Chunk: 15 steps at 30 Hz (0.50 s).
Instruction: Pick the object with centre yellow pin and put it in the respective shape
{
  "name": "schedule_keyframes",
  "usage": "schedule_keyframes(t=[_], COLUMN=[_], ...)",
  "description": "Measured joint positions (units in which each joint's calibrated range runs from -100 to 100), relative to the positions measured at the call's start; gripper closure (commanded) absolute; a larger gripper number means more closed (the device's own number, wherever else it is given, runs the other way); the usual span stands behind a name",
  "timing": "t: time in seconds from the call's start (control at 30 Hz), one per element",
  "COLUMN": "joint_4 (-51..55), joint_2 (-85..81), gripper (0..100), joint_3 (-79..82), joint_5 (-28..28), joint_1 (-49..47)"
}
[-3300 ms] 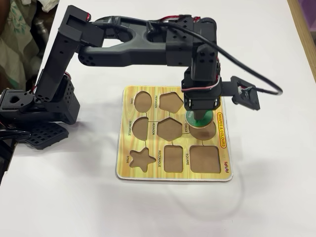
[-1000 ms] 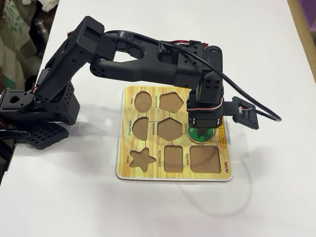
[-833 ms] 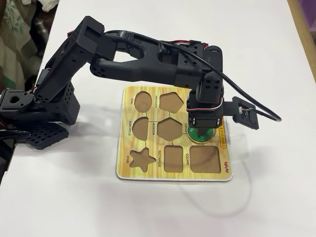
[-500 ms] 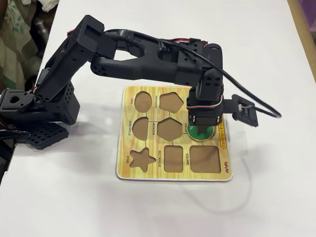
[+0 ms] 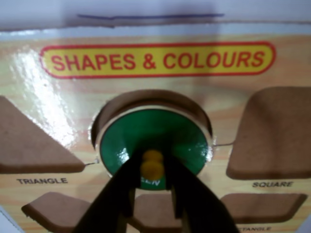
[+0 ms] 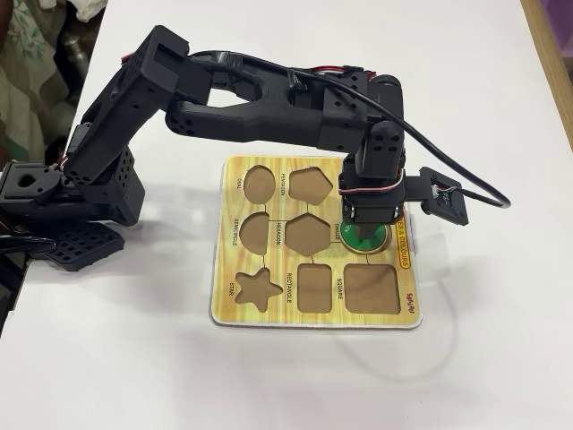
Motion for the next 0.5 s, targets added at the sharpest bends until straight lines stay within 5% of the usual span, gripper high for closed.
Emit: schedule_keyframes(t=[0.5], joint_4=[-3.86], joint_2=[0.00], gripper=[99], joint_3=[0.09], joint_5=[0.05], joint_1=[0.00])
